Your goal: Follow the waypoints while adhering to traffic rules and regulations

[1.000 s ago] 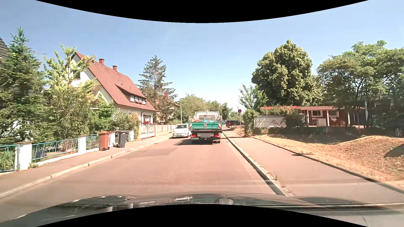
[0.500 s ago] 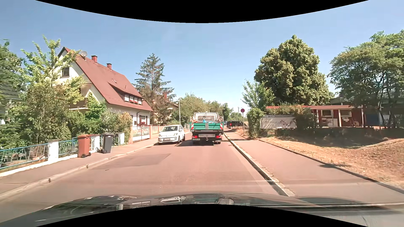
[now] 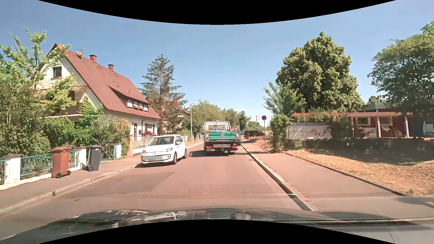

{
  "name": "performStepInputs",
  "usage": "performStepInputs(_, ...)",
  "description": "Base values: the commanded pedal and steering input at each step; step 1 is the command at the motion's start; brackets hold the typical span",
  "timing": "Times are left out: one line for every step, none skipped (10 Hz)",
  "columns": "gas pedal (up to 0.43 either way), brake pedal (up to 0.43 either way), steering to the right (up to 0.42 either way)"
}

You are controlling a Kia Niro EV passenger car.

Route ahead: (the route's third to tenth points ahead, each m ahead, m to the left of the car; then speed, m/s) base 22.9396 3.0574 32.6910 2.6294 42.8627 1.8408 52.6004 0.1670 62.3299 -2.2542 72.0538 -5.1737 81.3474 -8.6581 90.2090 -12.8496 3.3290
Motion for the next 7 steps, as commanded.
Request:
performStepInputs(0.0,0.0,0.001)
performStepInputs(0.039,0.0,0.004)
performStepInputs(0.118,0.0,0.007)
performStepInputs(0.15,0.0,0.006)
performStepInputs(0.177,0.0,0.006)
performStepInputs(0.177,0.0,0.006)
performStepInputs(0.189,0.0,0.006)
